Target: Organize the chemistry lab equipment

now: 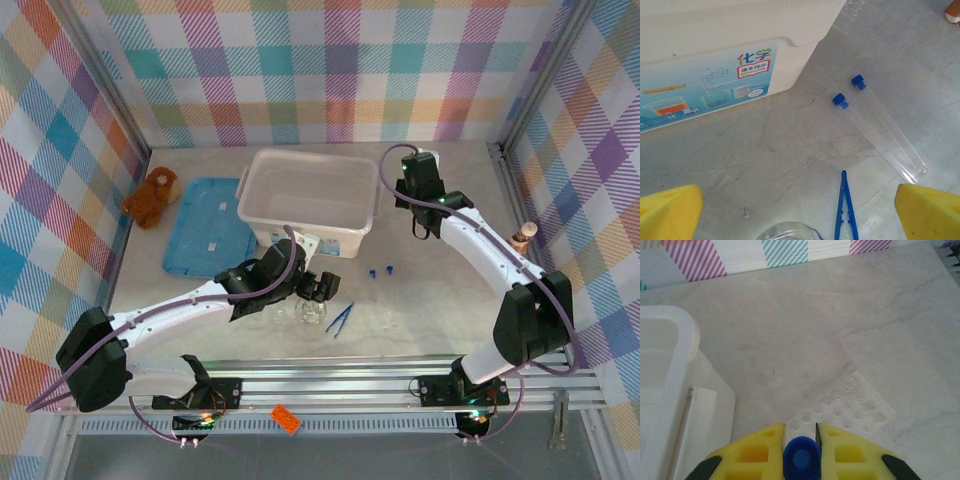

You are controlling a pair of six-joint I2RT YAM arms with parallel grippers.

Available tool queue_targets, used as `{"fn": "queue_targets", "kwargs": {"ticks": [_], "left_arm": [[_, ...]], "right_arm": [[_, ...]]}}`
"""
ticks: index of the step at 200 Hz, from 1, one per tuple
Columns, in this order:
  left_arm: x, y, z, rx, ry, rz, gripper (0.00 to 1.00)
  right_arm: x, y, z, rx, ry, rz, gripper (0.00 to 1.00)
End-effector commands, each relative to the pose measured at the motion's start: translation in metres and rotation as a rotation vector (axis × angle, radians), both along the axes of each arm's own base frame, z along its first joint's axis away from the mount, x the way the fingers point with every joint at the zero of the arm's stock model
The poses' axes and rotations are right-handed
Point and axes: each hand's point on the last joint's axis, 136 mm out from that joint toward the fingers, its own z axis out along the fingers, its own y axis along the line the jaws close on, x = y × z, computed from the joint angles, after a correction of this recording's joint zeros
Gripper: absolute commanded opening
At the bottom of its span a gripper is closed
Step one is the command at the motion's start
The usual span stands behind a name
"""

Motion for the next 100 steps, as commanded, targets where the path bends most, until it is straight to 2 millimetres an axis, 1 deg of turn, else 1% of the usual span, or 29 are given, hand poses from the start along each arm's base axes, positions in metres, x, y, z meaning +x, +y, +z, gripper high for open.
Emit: {"fn": "queue_targets", "kwargs": {"ticks": [1, 61, 100], "left_arm": [[-0.001, 0.008, 0.002, 0.003, 0.002, 0.02, 0.98], [-0.002, 0.011, 0.002, 0.009, 0.0, 0.025, 0.98], [-0.002, 0.012, 0.002, 0.014, 0.0, 0.027, 0.98]], "right_arm": [[0.008, 0.003, -0.004, -0.013, -0.022, -0.004, 0.17], [0.019, 0.007, -0.021, -0.028, 0.001, 0.001, 0.17], [0.024, 0.01, -0.026, -0.031, 0.007, 0.001, 0.17]]}}
